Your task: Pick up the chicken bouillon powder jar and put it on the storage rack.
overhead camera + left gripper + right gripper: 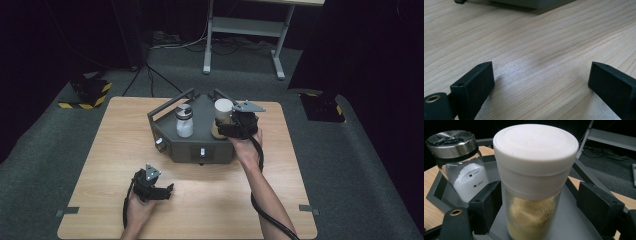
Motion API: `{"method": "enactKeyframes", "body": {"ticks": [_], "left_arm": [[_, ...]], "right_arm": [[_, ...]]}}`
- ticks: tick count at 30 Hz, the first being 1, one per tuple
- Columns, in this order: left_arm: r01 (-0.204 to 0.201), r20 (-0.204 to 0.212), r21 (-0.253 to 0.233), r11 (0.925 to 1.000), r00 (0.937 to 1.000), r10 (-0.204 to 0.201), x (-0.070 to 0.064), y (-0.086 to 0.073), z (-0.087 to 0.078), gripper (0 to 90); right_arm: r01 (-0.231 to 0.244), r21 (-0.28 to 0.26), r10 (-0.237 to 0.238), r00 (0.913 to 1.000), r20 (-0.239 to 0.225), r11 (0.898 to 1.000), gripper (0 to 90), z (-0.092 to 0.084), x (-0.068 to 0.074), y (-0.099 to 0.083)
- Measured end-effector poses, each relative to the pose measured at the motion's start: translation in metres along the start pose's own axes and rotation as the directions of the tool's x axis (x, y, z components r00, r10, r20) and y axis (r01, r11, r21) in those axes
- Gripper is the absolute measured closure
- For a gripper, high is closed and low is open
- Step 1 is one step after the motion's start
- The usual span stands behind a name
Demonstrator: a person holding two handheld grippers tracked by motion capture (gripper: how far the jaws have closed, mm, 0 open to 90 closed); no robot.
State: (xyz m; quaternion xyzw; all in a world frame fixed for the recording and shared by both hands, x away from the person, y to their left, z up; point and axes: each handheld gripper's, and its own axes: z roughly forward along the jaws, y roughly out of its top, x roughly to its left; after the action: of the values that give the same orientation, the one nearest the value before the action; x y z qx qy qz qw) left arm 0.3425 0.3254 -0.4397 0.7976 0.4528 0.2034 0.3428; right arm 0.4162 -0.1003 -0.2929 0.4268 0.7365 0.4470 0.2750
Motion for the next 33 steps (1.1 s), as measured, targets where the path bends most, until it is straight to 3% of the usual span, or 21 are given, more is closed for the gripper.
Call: {"method": "enactKeyframes", "body": {"ticks": [21,33], "left_arm": [[0.0,-0.001,-0.001,1.0,1.0,0.0,0.0,0.0,0.0,6.7],[0.001,-0.001,-0.002,1.0,1.0,-0.001,0.0,0.0,0.0,6.7]], "right_arm": [[-0.025,-0.063,0.024,0.9996,-0.011,0.998,20.5,-0.041,-0.021,-0.04],[-0.086,-0.054,0.088,0.9958,0.025,0.995,20.2,-0.065,-0.037,-0.088]]}}
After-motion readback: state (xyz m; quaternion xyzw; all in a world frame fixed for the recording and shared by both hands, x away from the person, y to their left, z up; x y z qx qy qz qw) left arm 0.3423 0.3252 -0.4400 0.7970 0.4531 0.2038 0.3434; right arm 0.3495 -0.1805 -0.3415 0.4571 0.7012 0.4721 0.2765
